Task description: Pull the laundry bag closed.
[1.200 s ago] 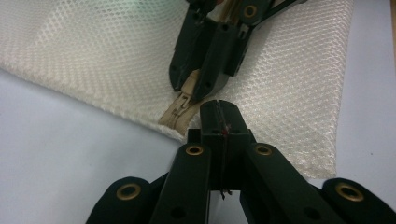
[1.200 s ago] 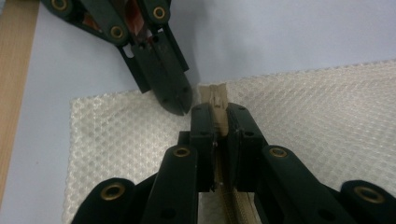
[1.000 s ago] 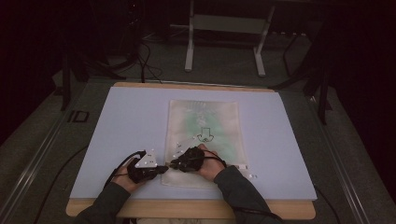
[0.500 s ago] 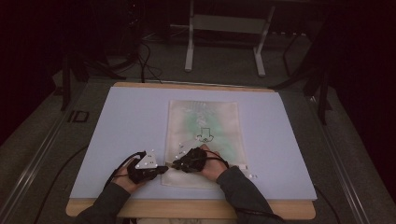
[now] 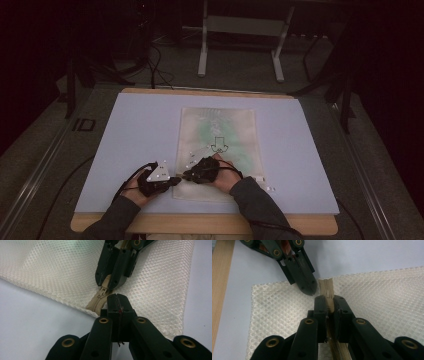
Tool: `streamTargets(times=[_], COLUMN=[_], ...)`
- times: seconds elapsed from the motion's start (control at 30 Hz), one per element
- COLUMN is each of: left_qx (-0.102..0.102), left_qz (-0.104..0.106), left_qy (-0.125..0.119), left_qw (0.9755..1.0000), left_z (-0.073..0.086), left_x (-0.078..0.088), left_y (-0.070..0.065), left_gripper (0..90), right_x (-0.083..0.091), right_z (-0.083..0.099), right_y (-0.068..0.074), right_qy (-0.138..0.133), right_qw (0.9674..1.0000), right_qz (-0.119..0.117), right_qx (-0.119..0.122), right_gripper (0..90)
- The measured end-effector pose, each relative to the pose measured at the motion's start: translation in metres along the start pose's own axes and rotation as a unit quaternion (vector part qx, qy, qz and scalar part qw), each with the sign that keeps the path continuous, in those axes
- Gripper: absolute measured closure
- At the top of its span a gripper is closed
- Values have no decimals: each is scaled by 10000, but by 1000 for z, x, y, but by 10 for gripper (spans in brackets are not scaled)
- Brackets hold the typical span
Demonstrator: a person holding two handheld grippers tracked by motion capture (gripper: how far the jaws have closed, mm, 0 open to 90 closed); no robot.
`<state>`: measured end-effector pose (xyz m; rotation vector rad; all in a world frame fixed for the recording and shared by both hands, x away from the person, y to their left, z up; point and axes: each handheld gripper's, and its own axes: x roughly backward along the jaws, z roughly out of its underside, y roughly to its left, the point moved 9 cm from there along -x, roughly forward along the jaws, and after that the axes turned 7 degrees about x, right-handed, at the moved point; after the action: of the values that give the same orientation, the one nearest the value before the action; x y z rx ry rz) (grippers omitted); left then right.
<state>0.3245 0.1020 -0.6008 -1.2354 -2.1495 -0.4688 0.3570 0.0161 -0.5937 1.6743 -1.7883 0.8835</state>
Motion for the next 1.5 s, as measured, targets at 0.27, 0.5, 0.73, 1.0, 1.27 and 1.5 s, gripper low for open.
streamTargets(times=[0.27, 0.5, 0.73, 1.0, 1.27, 1.5], left_qx=[45, 43, 97, 31, 121, 132], left_qz=[-1, -5, -38, -85, 37, 30], left_qy=[3, 12, -10, -75, -6, -9], left_qw=[10000, 10000, 9999, 9999, 9999, 9999], left_z=[1, 1, 0, -4, -3, -3], left_x=[0, 0, 0, -2, -3, -3], left_y=[0, 0, 0, -1, 0, 1], left_gripper=[898, 897, 894, 891, 892, 895], right_x=[5, 14, 11, 11, 10, 11], right_z=[5, 14, 12, 12, 12, 12], right_y=[2, 2, -1, -1, -1, -1], right_qy=[-23, -16, -43, -56, -84, -57], right_qw=[10000, 10000, 10000, 9999, 9999, 9999], right_qz=[19, 7, -14, -33, -38, -51], right_qx=[24, -31, -67, -85, -98, -102], right_gripper=[823, 822, 822, 822, 821, 822])
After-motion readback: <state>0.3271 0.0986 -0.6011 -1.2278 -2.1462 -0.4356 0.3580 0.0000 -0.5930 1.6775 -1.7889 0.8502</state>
